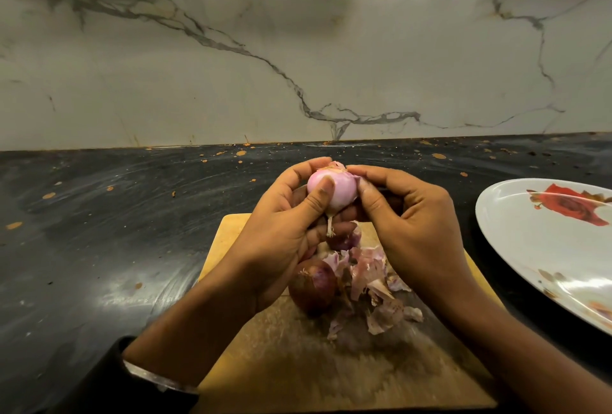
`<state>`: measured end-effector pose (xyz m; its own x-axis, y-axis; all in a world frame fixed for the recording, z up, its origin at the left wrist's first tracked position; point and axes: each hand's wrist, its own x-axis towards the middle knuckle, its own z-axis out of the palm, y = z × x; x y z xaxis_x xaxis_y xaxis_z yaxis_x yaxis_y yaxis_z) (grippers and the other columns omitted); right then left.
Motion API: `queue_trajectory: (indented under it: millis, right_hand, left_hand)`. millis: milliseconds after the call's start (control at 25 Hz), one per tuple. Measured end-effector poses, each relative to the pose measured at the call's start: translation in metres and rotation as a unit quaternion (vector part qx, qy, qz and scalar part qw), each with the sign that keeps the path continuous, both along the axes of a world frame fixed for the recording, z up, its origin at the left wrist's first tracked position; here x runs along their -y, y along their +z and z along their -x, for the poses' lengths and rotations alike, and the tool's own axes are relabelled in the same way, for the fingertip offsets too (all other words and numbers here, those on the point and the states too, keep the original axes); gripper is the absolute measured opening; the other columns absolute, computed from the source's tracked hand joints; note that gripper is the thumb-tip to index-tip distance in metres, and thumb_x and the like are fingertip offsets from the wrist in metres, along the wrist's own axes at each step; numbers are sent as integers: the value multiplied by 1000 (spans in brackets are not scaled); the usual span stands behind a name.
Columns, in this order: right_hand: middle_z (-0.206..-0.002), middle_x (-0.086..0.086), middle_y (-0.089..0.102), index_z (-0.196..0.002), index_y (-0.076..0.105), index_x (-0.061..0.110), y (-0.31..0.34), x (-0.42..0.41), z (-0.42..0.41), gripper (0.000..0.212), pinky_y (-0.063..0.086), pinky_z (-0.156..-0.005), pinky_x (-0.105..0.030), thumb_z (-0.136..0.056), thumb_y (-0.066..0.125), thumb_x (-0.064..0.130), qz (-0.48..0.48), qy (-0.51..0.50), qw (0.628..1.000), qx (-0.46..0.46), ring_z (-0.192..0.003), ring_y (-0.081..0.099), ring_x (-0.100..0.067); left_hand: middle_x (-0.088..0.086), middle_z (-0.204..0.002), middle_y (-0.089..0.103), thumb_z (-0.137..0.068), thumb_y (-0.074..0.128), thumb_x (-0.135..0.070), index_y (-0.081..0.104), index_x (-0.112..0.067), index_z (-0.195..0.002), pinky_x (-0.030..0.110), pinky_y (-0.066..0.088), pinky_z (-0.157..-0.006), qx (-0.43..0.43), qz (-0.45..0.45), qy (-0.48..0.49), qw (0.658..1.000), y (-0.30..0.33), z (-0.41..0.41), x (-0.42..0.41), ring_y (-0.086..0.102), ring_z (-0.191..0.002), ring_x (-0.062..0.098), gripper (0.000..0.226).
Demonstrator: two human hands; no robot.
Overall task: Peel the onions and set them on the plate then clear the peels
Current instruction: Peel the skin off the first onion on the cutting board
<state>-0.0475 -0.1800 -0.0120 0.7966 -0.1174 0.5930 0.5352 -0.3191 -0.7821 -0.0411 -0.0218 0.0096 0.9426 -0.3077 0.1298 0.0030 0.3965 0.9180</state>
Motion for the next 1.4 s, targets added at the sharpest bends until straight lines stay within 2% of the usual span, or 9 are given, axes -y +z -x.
queue_trajectory:
  millis: [160, 440, 680, 800, 880, 920, 1080, 1200, 1400]
  right_hand:
    - [-99, 6, 76, -111, 76, 15, 2, 5, -2, 20, 60, -79, -24, -94, 67, 12, 20, -1, 1000, 12, -93, 72, -8]
    - [-89, 6, 75, -105, 77, 14, 3, 9, -3, 15, 59, -71, -21, -94, 68, 9, 69, -29, 996, 50, -81, 72, -7]
    - [-96, 9, 76, -110, 76, 16, 7, 12, -3, 18, 59, -76, -20, -93, 69, 12, 106, -28, 991, 80, -86, 71, -2]
    - [-91, 9, 75, -105, 77, 16, 7, 15, -4, 16, 57, -74, -16, -92, 70, 11, 126, -39, 988, 79, -84, 71, -1]
    - [-89, 9, 75, -104, 77, 16, 6, 15, -5, 15, 57, -72, -15, -92, 70, 10, 128, -48, 988, 76, -82, 70, -2]
    - [-90, 9, 75, -104, 77, 16, 5, 15, -5, 15, 57, -72, -15, -93, 69, 11, 128, -46, 988, 73, -83, 70, -2]
    - [-104, 9, 74, -117, 73, 17, 6, 14, -7, 23, 58, -76, -20, -96, 64, 13, 96, 25, 995, 20, -95, 70, -7]
    - [-96, 7, 76, -108, 76, 15, 7, 18, -9, 18, 59, -71, -23, -94, 66, 11, 82, 35, 996, 8, -88, 72, -10]
    - [-86, 7, 75, -101, 77, 14, 5, 14, -5, 12, 57, -65, -18, -93, 69, 10, 101, -13, 993, 58, -75, 70, -6]
  left_hand:
    - [16, -105, 70, -85, 57, -28, 60, -8, -124, 24, 59, -61, -2, -18, -3, 1000, 0, -1, -1, 69, -75, 18, 43]
    - [13, -98, 69, -87, 56, -29, 62, -9, -124, 17, 51, -52, 8, -60, -21, 998, 0, -1, -5, 61, -64, 11, 43]
    - [6, -89, 71, -87, 54, -32, 64, -11, -120, 18, 45, -49, 27, -102, -17, 994, 4, -1, -7, 55, -63, 12, 40]
    - [11, -101, 72, -88, 55, -31, 66, -13, -119, 35, 57, -69, 39, -119, -17, 992, 2, 0, -7, 62, -77, 27, 37]
    - [16, -113, 70, -87, 57, -31, 66, -14, -120, 61, 46, -98, 34, -127, -17, 991, 1, 2, -5, 61, -97, 38, 38]
    - [17, -114, 70, -86, 57, -31, 65, -14, -120, 63, 42, -102, 28, -127, -13, 991, 1, 2, -5, 61, -102, 37, 39]
    - [11, -110, 72, -82, 61, -32, 60, -13, -123, 38, 60, -79, 19, -135, -3, 991, 1, 0, -7, 70, -90, 24, 45]
    - [7, -101, 73, -80, 64, -31, 62, -14, -120, 23, 55, -60, 32, -154, -13, 988, 1, 2, -7, 65, -75, 15, 43]
    - [15, -107, 71, -85, 64, -27, 63, -19, -123, 32, 51, -72, 36, -150, -11, 988, 1, 0, -8, 61, -82, 23, 39]
